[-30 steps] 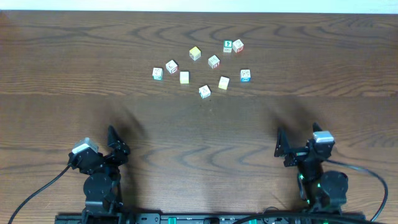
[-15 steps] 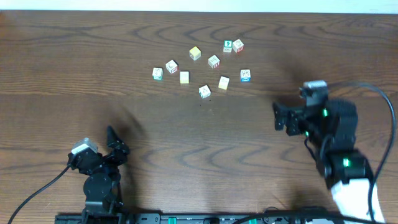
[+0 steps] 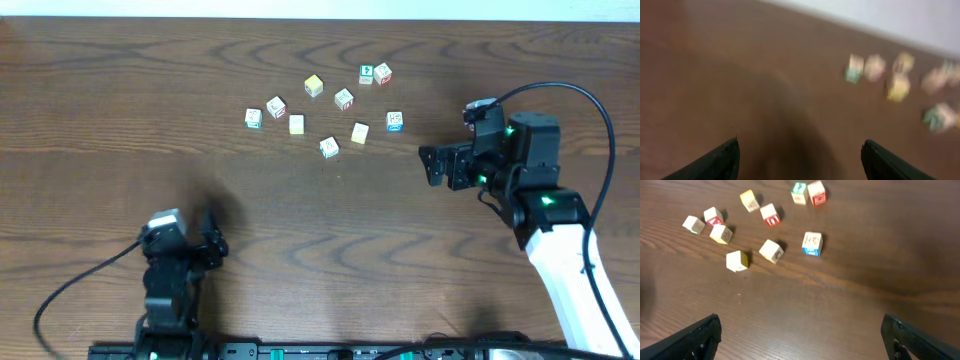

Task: Lift 5 blocks

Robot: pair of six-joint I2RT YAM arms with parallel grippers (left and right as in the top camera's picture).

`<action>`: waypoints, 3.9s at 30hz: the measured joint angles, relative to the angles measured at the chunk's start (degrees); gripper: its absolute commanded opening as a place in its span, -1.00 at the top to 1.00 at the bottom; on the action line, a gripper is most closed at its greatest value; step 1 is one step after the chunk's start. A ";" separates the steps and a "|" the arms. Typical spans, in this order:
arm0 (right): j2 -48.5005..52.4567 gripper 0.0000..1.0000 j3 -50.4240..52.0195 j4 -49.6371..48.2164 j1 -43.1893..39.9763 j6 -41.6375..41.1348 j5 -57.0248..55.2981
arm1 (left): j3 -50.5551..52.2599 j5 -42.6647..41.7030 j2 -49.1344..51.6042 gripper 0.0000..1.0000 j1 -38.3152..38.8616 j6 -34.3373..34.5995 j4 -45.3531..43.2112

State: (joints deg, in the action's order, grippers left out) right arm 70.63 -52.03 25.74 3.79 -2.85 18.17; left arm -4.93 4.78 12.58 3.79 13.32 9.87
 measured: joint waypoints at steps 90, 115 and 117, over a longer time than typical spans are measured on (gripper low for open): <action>57.46 0.58 -43.89 9.92 11.67 2.29 -15.56 | -51.47 -12.07 84.63 -0.51 0.04 -7.61 -3.52; 41.81 0.97 -38.10 31.45 21.62 -13.38 -18.38 | -63.60 -11.39 99.67 -0.36 4.57 -7.63 -7.52; 40.65 0.97 -33.70 28.68 24.72 -15.13 -18.60 | -64.94 -10.60 100.89 -0.28 5.99 -7.69 -7.63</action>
State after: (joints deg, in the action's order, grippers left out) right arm 111.28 -85.73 54.41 28.51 -17.98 -0.43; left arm -69.87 -5.82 113.47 9.78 5.63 2.24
